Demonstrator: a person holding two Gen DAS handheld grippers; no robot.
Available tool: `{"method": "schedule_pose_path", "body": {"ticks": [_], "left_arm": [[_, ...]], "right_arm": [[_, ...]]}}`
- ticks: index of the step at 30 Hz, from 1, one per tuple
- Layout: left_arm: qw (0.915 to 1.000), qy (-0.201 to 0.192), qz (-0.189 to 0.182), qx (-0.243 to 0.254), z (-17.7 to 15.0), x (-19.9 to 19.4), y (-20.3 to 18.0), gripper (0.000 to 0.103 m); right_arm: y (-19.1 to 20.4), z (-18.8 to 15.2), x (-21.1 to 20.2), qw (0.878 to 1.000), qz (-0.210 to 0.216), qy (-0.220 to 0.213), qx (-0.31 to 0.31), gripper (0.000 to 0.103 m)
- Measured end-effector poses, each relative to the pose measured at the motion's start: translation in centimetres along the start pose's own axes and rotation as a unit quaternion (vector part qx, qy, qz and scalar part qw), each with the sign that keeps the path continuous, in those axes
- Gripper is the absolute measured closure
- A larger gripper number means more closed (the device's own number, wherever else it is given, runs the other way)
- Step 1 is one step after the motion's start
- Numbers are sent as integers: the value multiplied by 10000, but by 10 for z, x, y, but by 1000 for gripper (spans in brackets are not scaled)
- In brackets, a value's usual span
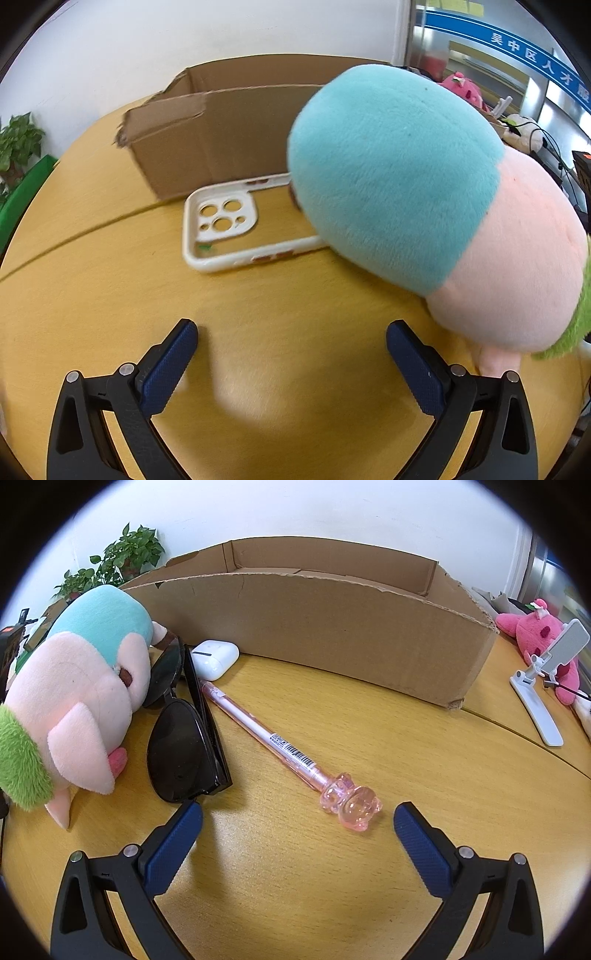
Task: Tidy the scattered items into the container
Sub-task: 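Close the left gripper on the teal-and-pink pig plush, then lift the pig plush with the left gripper and carry it toward the box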
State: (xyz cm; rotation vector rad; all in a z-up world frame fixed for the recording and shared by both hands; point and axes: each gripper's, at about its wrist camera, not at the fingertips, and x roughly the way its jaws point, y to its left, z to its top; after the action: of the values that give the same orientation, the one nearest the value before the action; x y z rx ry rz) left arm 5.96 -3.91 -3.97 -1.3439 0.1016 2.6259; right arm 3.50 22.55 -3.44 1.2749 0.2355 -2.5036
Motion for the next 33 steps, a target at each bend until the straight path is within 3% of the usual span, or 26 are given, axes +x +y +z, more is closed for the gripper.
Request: {"method": "schedule_pose_path", "body": {"ticks": [4, 7, 10, 13, 17, 21, 33], "left_arm": [[9962, -644, -401, -422, -1, -44, 11, 0], [9842, -1097, -1079, -878, 10, -77, 14, 0], [9736, -1018, -1688, -1152, 29, -74, 4, 0], [9692, -621, -1942, -1379, 46, -41, -12, 0], [9691, -332, -1726, -1732, 60, -6, -16, 1], [9632, -188, -1886, -1904, 60, 6, -15, 3], [9792, -306, -1447, -1388, 56, 0, -35, 5]], "right_arm": [[0, 0, 0, 10000, 3, 0, 3, 0], [0, 0, -1, 10000, 24, -2, -9, 0], [-1, 2, 0, 10000, 44, -3, -28, 0], [-1, 3, 0, 10000, 53, -1, -35, 0], [0, 2, 0, 10000, 54, -1, -33, 0], [0, 3, 0, 10000, 53, 0, -34, 0], [-2, 2, -1, 10000, -28, 2, 50, 0]]}}
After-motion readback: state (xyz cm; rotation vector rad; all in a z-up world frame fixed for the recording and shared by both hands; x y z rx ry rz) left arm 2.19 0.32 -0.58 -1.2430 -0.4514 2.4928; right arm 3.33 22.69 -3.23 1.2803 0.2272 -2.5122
